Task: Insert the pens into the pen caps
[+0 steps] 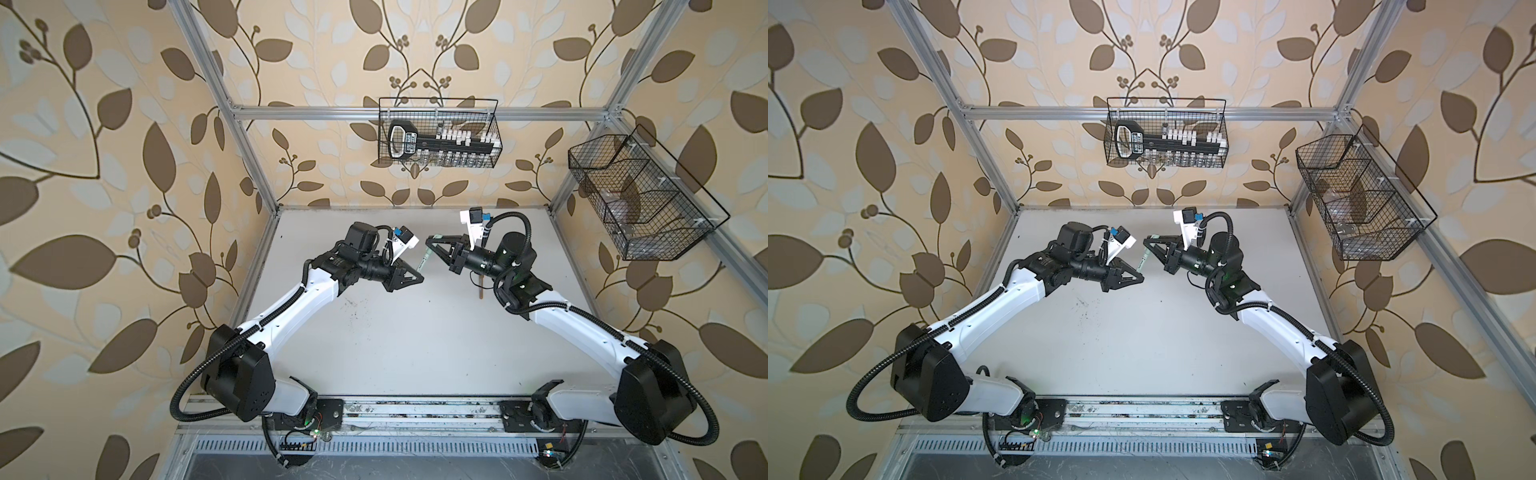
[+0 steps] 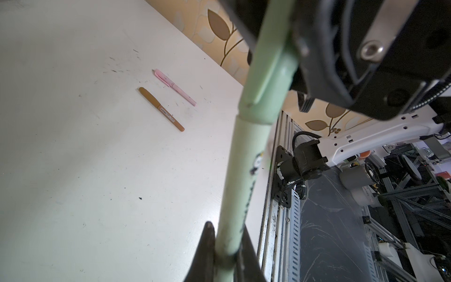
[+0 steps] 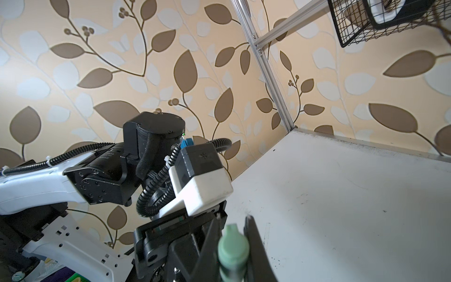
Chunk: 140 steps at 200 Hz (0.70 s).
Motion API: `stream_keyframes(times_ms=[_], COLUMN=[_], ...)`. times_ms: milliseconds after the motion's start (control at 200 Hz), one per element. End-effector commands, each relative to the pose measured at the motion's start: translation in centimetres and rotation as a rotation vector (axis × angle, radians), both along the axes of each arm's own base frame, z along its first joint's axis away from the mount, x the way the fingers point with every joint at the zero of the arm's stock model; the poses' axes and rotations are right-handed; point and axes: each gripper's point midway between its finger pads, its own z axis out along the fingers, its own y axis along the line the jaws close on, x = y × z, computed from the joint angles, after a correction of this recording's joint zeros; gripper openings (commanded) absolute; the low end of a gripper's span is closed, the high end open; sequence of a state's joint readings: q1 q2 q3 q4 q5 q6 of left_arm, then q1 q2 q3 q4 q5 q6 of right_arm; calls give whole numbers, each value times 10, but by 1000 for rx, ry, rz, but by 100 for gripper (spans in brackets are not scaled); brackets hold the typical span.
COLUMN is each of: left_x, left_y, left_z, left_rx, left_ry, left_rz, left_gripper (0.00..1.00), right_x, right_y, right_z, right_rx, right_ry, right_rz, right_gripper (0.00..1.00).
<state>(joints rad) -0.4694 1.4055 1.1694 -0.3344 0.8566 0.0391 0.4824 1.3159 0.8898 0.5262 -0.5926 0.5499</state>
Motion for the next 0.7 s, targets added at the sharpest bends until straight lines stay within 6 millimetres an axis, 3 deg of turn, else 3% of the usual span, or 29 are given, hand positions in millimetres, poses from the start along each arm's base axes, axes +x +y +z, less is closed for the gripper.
stream_keyframes(times_ms=[0,95,155,240,315,460,545,695], left_x=[43,47,49,44,37,28,26,35], left_y=[5,9,13,20,28,52,72,137], left_z=[142,118,98,72,55,27,19,8], left_rx=[-257,-186,-140,-80,-48,31,81,219], left_ry=[-380,-326,-287,-231,-195,-164,-159,-170], left_rz=[118,154,184,211,239,358,466,829], left_gripper=[0,0,27,36,64,87,98,99], right_x=[-68,-47,-30,-10,5,17,23,38], right_y=[32,17,5,-10,-20,-32,-39,-58], right_z=[-110,-97,-84,-61,-42,-11,-13,-65], right_rx=[-206,-173,-139,-115,-120,-147,-203,-352], right_ry=[290,281,271,240,218,185,221,376], right_rz=[301,215,159,92,43,-4,-36,-151], right_gripper=[0,0,0,0,0,0,0,0])
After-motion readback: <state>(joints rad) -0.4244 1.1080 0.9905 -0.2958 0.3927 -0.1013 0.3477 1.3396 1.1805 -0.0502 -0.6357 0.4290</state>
